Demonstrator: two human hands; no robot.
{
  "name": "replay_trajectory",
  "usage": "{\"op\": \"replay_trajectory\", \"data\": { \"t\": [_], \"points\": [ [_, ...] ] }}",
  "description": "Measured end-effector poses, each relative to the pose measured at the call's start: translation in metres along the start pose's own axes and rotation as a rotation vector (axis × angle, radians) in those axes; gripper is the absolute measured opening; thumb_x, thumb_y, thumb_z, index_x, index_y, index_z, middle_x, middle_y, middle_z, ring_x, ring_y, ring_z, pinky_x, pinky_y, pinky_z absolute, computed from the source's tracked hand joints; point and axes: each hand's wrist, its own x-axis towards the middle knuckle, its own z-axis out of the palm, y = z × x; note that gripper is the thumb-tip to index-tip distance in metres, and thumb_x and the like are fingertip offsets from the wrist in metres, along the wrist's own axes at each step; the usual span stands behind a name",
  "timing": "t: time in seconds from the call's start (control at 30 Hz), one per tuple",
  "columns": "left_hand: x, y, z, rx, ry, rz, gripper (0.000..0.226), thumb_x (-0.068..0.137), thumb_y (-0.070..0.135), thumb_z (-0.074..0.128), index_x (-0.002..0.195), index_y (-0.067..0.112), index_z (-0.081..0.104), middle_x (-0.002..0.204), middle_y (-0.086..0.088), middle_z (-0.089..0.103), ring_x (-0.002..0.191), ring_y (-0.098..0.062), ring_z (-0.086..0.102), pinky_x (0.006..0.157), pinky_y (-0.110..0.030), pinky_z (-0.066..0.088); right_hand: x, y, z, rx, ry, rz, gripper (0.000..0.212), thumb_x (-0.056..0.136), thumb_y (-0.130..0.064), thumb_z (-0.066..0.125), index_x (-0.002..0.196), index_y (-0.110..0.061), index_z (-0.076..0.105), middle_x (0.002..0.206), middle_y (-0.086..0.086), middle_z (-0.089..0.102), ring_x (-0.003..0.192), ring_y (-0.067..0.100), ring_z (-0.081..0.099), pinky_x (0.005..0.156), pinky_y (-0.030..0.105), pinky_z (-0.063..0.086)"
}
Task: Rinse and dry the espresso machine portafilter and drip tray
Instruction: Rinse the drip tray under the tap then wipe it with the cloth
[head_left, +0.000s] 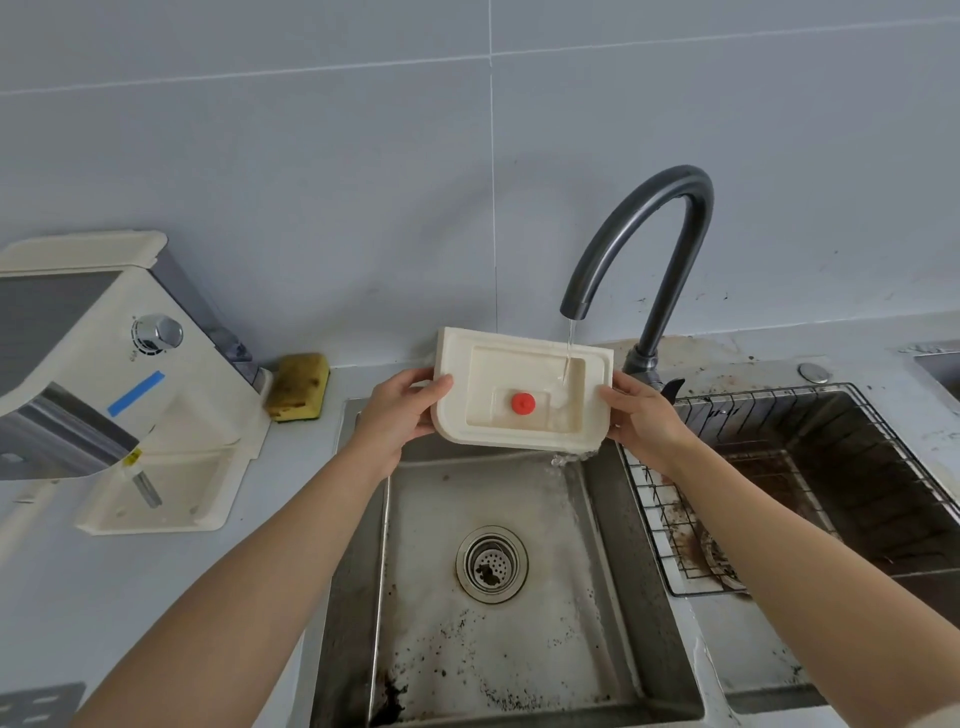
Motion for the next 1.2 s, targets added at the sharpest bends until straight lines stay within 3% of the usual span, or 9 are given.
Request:
{"op": "replay_trajectory", "data": {
  "t": [0.17, 0.33, 0.57, 0.7, 0.87, 1.0, 1.1, 1.2],
  "points": [
    [0.002, 0.012, 0.008, 0.038, -0.003, 0.056, 0.026, 0.083, 0.025, 0.064, 0.108, 0.019, 0.058, 0.098, 0.003, 0.066, 0.089, -0.013, 0.064, 0.058, -0.018, 0.054, -0.002, 0.005, -0.001, 0.054, 0.042, 0.012, 0.032, 0.097, -0.005, 0.036, 0.125, -0.009, 0.05, 0.101, 0.004, 0.063, 0.088, 0.019, 0.061, 0.072, 0.029, 0.051],
    [0.002, 0.018, 0.015, 0.079, -0.017, 0.078, 0.021, 0.083, 0.027, 0.065, 0.103, 0.02, 0.06, 0.094, 0.006, 0.067, 0.086, -0.009, 0.064, 0.055, -0.015, 0.051, -0.006, 0.012, -0.002, 0.109, 0.059, 0.037, 0.031, 0.097, -0.006, 0.035, 0.123, -0.011, 0.05, 0.102, 0.004, 0.064, 0.089, 0.019, 0.062, 0.071, 0.03, 0.049],
    [0.005, 0.01, 0.026, 0.078, -0.036, 0.038, 0.03, 0.084, 0.027, 0.063, 0.111, 0.014, 0.058, 0.099, 0.001, 0.065, 0.091, -0.016, 0.063, 0.065, -0.023, 0.053, -0.016, 0.008, -0.014, 0.03, 0.131, 0.034, 0.027, 0.097, -0.009, 0.038, 0.117, -0.018, 0.055, 0.101, 0.002, 0.065, 0.091, 0.021, 0.062, 0.073, 0.032, 0.05],
    [0.007, 0.002, 0.039, 0.047, -0.075, -0.012, 0.03, 0.085, 0.027, 0.062, 0.111, 0.013, 0.058, 0.099, -0.001, 0.066, 0.092, -0.019, 0.064, 0.063, -0.025, 0.054, -0.024, 0.0, -0.027, -0.043, 0.169, 0.026, 0.025, 0.097, -0.011, 0.038, 0.11, -0.021, 0.057, 0.098, 0.001, 0.064, 0.088, 0.022, 0.06, 0.078, 0.036, 0.05],
    [0.012, -0.005, 0.056, 0.018, -0.138, -0.068, 0.022, 0.088, 0.025, 0.058, 0.108, 0.014, 0.059, 0.096, -0.002, 0.067, 0.086, -0.017, 0.065, 0.061, -0.025, 0.054, -0.033, -0.01, -0.042, -0.104, 0.236, 0.014, 0.03, 0.097, -0.012, 0.04, 0.125, -0.014, 0.05, 0.107, 0.007, 0.061, 0.1, 0.028, 0.057, 0.086, 0.042, 0.049],
    [0.016, -0.006, 0.068, 0.013, -0.176, -0.082, 0.021, 0.09, 0.025, 0.055, 0.108, 0.014, 0.06, 0.095, -0.001, 0.069, 0.085, -0.017, 0.066, 0.063, -0.026, 0.054, -0.038, -0.019, -0.049, -0.153, 0.274, -0.002, 0.035, 0.097, -0.013, 0.039, 0.132, -0.012, 0.046, 0.114, 0.01, 0.059, 0.103, 0.029, 0.057, 0.076, 0.035, 0.052],
    [0.019, -0.004, 0.075, 0.013, -0.181, -0.089, 0.02, 0.09, 0.025, 0.056, 0.106, 0.014, 0.059, 0.093, 0.0, 0.069, 0.083, -0.016, 0.067, 0.061, -0.026, 0.054, -0.038, -0.021, -0.056, -0.163, 0.299, -0.004, 0.039, 0.097, -0.015, 0.04, 0.136, -0.011, 0.043, 0.119, 0.011, 0.058, 0.109, 0.031, 0.056, 0.09, 0.043, 0.049],
    [0.024, 0.001, 0.078, 0.026, -0.187, -0.092, 0.02, 0.089, 0.025, 0.056, 0.107, 0.015, 0.059, 0.093, -0.001, 0.068, 0.081, -0.016, 0.066, 0.064, -0.028, 0.054, -0.039, -0.022, -0.058, -0.163, 0.305, -0.014, 0.039, 0.097, -0.015, 0.041, 0.136, -0.012, 0.043, 0.113, 0.007, 0.06, 0.101, 0.026, 0.058, 0.089, 0.042, 0.048]
  ]
}}
